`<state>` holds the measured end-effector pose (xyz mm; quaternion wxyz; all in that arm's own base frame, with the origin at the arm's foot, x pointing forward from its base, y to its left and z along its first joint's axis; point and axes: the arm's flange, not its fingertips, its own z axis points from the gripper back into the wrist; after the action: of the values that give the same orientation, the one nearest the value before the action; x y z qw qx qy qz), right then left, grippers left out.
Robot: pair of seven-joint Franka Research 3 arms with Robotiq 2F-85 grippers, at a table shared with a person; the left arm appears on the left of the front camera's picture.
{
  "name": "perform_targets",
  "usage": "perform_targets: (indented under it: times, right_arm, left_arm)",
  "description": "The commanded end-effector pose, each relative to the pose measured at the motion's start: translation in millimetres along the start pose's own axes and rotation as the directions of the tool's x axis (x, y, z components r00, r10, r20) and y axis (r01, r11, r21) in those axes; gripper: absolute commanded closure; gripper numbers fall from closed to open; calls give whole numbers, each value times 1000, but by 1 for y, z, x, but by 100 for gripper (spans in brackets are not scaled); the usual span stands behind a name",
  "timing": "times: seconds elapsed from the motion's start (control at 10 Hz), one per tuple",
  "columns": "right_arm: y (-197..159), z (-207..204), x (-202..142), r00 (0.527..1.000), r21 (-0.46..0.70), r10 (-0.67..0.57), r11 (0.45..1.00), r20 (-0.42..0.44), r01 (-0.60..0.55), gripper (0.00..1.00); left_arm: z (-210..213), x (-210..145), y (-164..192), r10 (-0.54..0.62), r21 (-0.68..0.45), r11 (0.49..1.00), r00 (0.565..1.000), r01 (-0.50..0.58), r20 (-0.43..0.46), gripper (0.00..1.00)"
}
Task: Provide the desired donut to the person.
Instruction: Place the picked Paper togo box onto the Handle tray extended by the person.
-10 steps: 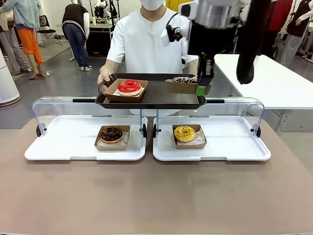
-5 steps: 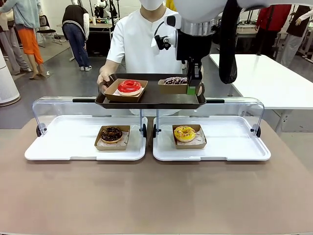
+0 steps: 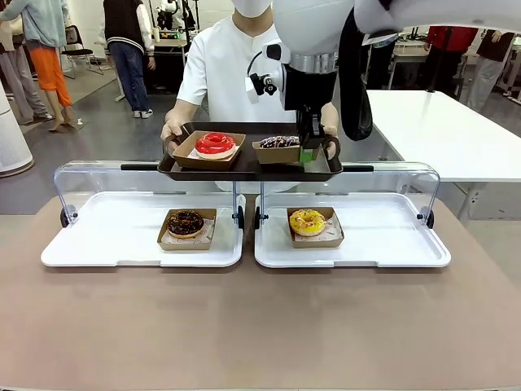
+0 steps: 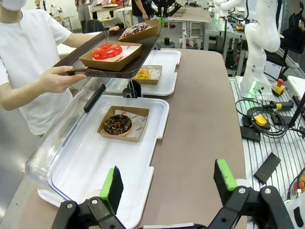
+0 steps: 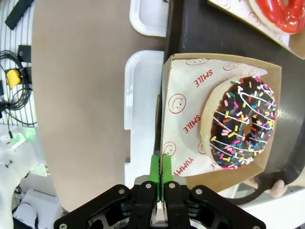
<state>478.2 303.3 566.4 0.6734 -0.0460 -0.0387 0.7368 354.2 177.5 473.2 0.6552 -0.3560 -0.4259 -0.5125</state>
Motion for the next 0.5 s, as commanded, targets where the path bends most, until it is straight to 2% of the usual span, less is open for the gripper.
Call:
perform_targets:
  times: [0.0, 0.4]
  right_arm:
    - [-19, -7, 3, 999, -8, -41, 999, -31, 40, 98]
    - [-37, -26, 5, 994, 2, -95, 995, -51, 95, 98]
  left_arm:
    - [1, 0, -1, -9, 3, 1000, 1000, 9, 19, 0]
    - [1, 0, -1, -9, 3, 1000, 1000, 9, 19, 0]
